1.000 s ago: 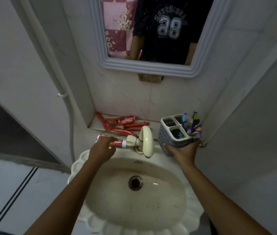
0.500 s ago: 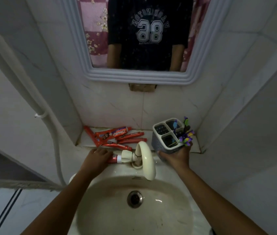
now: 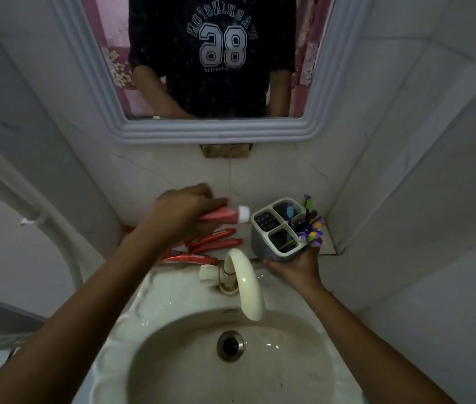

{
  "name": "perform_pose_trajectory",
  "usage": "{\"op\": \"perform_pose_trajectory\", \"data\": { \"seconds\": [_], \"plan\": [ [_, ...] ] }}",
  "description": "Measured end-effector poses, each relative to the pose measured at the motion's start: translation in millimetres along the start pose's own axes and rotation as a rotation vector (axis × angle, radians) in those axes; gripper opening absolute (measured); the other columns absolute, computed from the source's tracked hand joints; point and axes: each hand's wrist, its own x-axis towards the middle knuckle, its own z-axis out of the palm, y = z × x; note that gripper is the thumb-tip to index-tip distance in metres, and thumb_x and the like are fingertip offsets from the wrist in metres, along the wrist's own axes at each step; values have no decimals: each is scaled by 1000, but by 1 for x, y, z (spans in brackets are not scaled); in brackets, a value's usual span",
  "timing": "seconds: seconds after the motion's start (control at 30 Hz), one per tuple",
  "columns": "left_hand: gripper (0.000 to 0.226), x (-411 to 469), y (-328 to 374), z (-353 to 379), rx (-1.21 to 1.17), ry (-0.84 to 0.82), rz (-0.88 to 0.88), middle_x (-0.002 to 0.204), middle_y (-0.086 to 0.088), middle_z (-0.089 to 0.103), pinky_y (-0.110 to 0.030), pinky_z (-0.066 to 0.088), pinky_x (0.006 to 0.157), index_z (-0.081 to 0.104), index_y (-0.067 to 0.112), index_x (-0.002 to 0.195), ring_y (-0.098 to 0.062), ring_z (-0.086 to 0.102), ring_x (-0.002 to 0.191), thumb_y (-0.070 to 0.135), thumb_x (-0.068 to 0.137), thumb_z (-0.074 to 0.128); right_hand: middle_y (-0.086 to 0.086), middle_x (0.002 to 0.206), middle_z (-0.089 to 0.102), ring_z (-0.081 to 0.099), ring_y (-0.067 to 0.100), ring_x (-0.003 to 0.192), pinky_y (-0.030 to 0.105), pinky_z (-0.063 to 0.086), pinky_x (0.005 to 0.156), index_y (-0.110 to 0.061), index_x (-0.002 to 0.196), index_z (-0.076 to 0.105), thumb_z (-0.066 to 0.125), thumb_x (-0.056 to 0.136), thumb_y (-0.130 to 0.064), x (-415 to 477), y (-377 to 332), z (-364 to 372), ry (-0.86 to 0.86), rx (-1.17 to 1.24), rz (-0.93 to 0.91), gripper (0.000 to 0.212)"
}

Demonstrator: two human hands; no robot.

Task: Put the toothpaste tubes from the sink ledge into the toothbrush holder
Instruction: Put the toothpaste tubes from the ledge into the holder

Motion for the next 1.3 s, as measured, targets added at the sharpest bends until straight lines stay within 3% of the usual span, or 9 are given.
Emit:
{"op": "perform_pose_trajectory", "data": {
  "seconds": [0.37,0.57,0.7,0.77,0.87,0.93,1.03,1.13,1.3],
  "plan": [
    [30,121,70,-1,520,-380,380,116,-5,65,-39,38,89,65,18,115,-28,60,109,29,88,56,12,117,71,67,16,95,22,53,83,3,134,58,98,64,-17,-2,-5,-1,6,3,39,83],
    [43,122,62,6,488,-266,419,122,-5,61,-43,38,92,56,22,128,-28,59,110,23,86,61,8,134,68,70,0,117,36,61,100,-2,146,41,96,48,-13,16,16,5,-30,190,35,113],
    [56,95,26,8,130,-125,186,132,-2,56,-38,41,90,43,28,139,-25,56,118,31,86,62,9,122,71,74,1,89,16,61,72,3,143,50,85,80,-1,9,6,2,-54,286,80,72],
    [50,64,0,26,-87,-60,-35,126,1,61,-32,43,82,49,30,132,-20,60,113,32,85,63,11,117,70,68,0,82,16,58,75,7,135,55,92,73,-4,7,4,4,-59,287,66,73],
    [38,18,-20,63,-124,-317,-270,125,1,62,-30,46,80,55,31,124,-21,60,113,33,87,59,3,119,64,66,-22,82,2,54,69,0,136,45,85,65,25,13,7,8,-11,339,51,85],
    [48,-5,-19,85,-68,-477,-294,137,-4,56,-37,48,95,51,30,134,-27,54,124,49,90,51,6,128,65,66,-22,93,0,51,71,0,141,42,91,60,17,19,10,10,0,268,67,96],
    [88,-28,-15,106,-93,-359,-315,148,-4,48,-39,47,99,28,39,149,-30,51,131,85,74,31,15,123,69,71,17,102,19,55,82,4,138,53,101,57,-11,16,15,7,-10,181,54,95],
    [71,-29,-23,131,28,-280,-306,127,-11,64,-39,52,88,39,30,144,-33,63,112,65,82,49,11,114,67,68,8,86,24,61,80,7,136,54,90,75,2,14,12,6,-28,186,47,72],
    [38,-26,-35,124,-19,-393,-204,108,-4,71,-34,48,85,61,26,117,-27,66,103,43,83,62,8,133,57,55,16,121,-3,49,71,7,149,40,82,69,26,13,1,14,-13,220,39,93]
  ]
}}
